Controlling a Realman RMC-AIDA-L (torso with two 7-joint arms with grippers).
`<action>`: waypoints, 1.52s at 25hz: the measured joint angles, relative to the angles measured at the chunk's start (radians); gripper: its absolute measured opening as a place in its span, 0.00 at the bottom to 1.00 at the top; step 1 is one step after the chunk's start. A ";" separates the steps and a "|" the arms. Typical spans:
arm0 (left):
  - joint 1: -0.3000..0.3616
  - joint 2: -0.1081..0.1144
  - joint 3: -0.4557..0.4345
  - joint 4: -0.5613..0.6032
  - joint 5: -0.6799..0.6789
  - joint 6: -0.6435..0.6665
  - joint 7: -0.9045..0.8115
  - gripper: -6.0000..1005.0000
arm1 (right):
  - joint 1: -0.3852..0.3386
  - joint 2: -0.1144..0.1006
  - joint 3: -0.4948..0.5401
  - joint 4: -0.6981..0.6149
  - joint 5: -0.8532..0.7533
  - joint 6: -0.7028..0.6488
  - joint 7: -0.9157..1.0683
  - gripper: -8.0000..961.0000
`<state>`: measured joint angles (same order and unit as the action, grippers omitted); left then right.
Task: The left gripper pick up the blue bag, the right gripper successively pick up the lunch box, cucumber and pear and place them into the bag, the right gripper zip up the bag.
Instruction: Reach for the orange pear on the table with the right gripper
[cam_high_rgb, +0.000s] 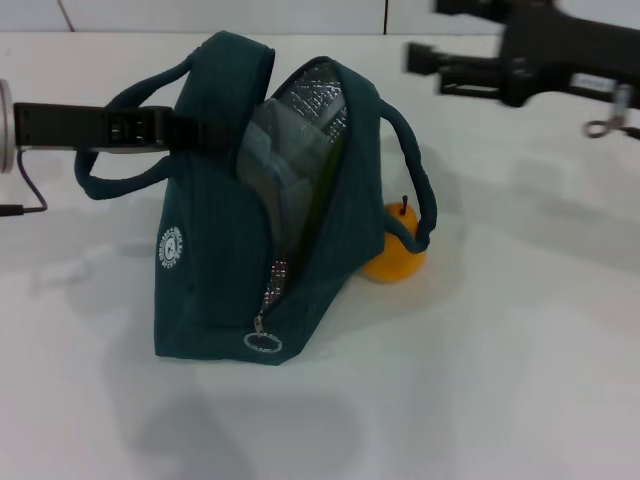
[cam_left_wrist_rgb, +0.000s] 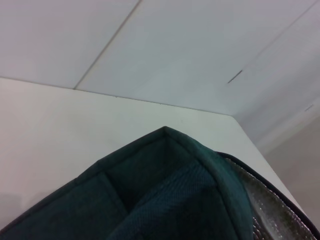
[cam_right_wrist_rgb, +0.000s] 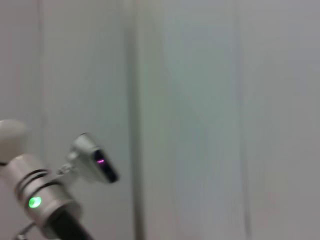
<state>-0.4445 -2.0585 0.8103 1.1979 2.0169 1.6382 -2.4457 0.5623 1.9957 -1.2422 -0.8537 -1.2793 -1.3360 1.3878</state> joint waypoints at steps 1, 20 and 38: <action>0.004 -0.001 -0.005 -0.001 0.000 -0.001 0.005 0.05 | -0.019 -0.004 0.011 0.000 -0.001 -0.003 -0.001 0.84; 0.000 0.008 -0.122 -0.165 -0.004 -0.005 0.123 0.05 | -0.119 -0.001 0.081 0.188 -0.028 0.013 -0.109 0.84; 0.009 0.030 -0.201 -0.304 -0.002 -0.051 0.232 0.05 | -0.091 0.015 0.047 0.286 -0.063 0.054 -0.170 0.84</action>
<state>-0.4358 -2.0286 0.6090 0.8939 2.0147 1.5874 -2.2133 0.4715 2.0111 -1.1948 -0.5682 -1.3422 -1.2821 1.2175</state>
